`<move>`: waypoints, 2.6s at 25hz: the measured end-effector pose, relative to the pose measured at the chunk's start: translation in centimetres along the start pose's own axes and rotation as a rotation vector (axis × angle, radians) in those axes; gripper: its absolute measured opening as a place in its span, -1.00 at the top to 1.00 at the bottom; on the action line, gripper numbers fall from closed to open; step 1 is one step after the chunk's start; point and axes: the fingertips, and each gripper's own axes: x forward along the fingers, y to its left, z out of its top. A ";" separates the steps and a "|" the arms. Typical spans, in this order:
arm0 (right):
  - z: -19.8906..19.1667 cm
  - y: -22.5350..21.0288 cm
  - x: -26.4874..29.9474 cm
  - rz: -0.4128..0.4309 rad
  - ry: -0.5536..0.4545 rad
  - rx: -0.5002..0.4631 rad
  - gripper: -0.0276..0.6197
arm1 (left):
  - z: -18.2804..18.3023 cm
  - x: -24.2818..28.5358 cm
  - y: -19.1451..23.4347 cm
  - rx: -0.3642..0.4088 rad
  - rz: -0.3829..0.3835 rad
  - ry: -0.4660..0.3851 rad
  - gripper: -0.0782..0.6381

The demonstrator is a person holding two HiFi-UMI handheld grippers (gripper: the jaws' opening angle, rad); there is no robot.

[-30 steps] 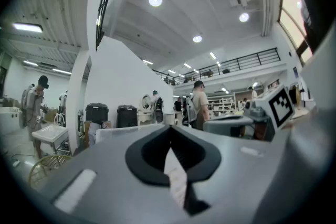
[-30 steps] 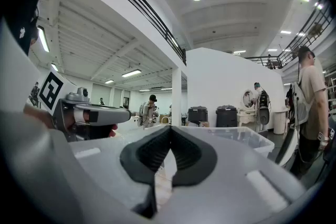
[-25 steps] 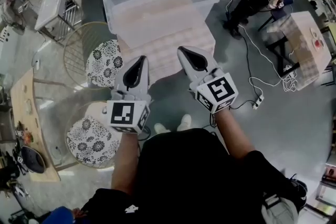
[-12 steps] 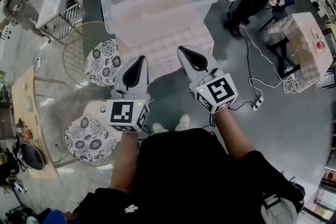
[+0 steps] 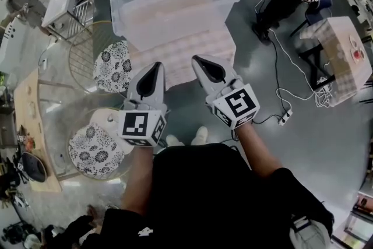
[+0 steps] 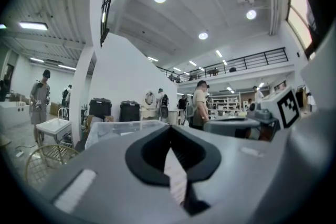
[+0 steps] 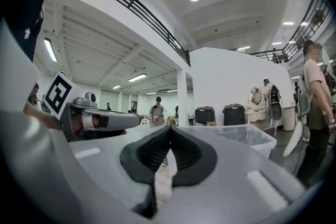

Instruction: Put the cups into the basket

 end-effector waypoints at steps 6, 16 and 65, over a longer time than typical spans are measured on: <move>-0.6 -1.1 -1.1 0.011 -0.001 0.011 0.91 | -0.5 0.4 -1.4 0.001 0.014 0.009 0.77; -0.9 -2.4 -1.1 0.004 0.005 0.017 0.91 | -0.7 0.8 -1.5 -0.019 0.035 0.009 0.77; -4.2 -8.8 16.4 -0.213 0.158 -0.021 0.91 | -1.8 13.1 17.0 -0.145 -0.121 0.006 0.77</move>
